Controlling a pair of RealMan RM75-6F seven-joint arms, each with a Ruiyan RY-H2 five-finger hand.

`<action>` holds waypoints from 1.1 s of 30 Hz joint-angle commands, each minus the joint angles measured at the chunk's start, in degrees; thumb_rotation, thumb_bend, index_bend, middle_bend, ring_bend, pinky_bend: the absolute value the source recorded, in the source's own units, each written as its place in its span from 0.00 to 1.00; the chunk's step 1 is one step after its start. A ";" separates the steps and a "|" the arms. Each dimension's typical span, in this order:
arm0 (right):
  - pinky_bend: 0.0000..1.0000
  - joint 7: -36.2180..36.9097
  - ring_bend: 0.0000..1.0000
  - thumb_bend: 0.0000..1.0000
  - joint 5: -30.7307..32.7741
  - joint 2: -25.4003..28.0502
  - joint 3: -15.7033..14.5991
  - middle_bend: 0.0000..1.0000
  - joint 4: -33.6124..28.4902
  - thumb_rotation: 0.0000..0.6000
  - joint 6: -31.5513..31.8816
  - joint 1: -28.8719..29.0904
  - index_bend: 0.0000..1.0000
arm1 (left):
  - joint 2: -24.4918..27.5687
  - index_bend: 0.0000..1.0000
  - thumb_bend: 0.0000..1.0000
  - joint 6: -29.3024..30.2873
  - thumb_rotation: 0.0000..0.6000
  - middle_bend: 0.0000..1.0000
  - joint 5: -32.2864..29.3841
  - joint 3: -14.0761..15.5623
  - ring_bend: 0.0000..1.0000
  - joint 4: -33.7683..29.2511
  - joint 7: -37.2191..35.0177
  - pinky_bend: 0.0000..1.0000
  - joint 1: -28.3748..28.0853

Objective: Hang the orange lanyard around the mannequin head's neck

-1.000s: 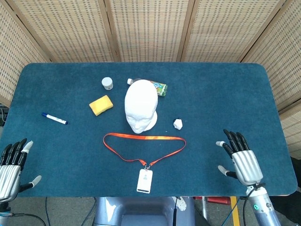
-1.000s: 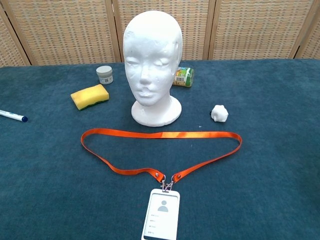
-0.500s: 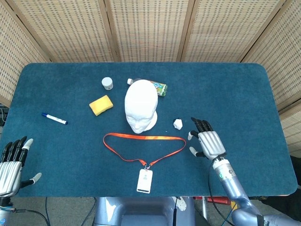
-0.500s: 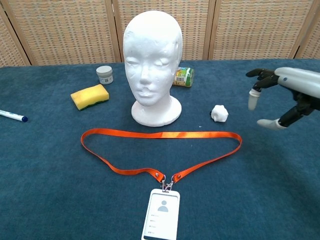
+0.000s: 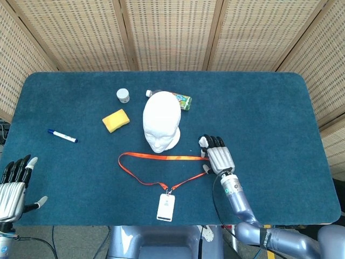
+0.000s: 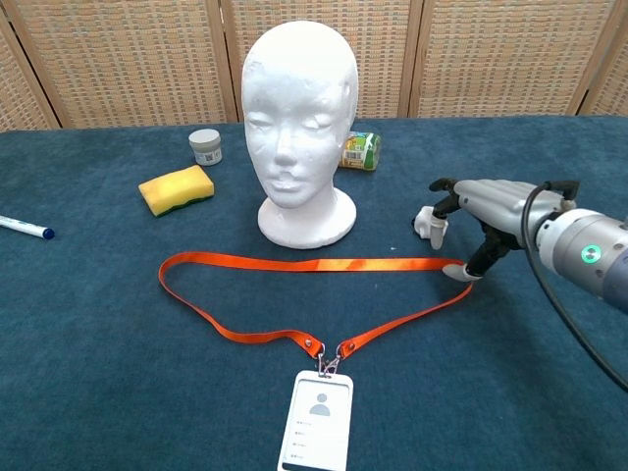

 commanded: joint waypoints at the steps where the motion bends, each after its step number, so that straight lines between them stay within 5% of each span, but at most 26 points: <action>1: 0.00 -1.40 0.00 0.30 1.67 -2.37 0.03 0.00 2.56 1.00 0.89 1.18 0.45 | -0.08 0.00 0.00 -0.16 1.00 0.00 -0.15 0.00 0.00 0.07 0.18 0.00 -0.11; 21: 0.00 -5.92 0.00 0.41 6.82 -5.77 -0.17 0.00 7.97 1.00 1.81 3.96 0.49 | -0.29 0.00 0.00 -0.11 1.00 0.00 -0.53 0.11 0.00 0.19 0.42 0.00 -0.34; 33: 0.00 -3.72 0.00 0.44 4.26 -6.78 -1.53 0.00 9.78 1.00 3.03 4.17 0.67 | -0.18 0.00 0.00 -0.21 1.00 0.00 -0.88 0.15 0.00 0.18 0.18 0.00 -0.53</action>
